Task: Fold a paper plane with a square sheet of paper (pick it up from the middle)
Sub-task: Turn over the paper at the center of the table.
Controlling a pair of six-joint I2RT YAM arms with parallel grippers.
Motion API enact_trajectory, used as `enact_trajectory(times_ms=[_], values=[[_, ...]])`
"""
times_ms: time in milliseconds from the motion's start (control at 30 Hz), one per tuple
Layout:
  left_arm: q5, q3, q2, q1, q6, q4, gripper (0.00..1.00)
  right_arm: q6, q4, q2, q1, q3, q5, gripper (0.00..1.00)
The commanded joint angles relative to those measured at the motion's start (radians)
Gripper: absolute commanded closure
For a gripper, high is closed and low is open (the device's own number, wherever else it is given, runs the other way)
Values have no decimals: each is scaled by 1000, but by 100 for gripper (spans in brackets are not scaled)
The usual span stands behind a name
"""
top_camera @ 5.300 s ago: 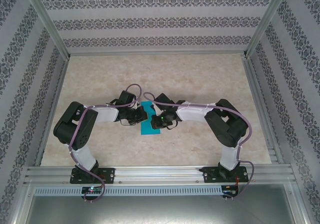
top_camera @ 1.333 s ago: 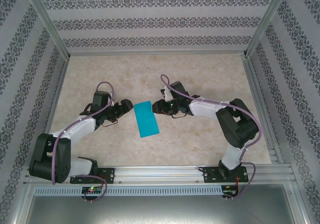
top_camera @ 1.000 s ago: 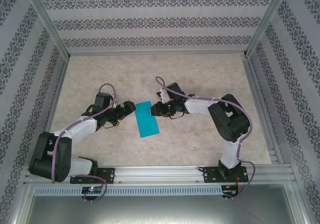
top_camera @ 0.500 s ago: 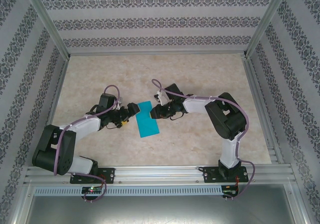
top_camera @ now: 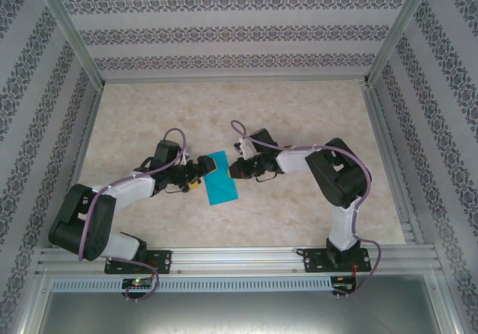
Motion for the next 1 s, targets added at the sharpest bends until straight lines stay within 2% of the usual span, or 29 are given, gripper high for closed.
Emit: enact_trajectory(times_ms=[0, 300, 600, 967], values=[[19, -9, 13, -17, -30, 63, 7, 57, 96, -30, -15, -29, -2, 98], [51, -9, 59, -38, -50, 132, 30, 105, 150, -27, -25, -58, 0, 98], [46, 2, 118, -52, -64, 156, 39, 112, 148, -21, -28, -55, 0, 98], [53, 32, 197, -58, -68, 216, 57, 117, 138, -29, -30, -54, -5, 96]])
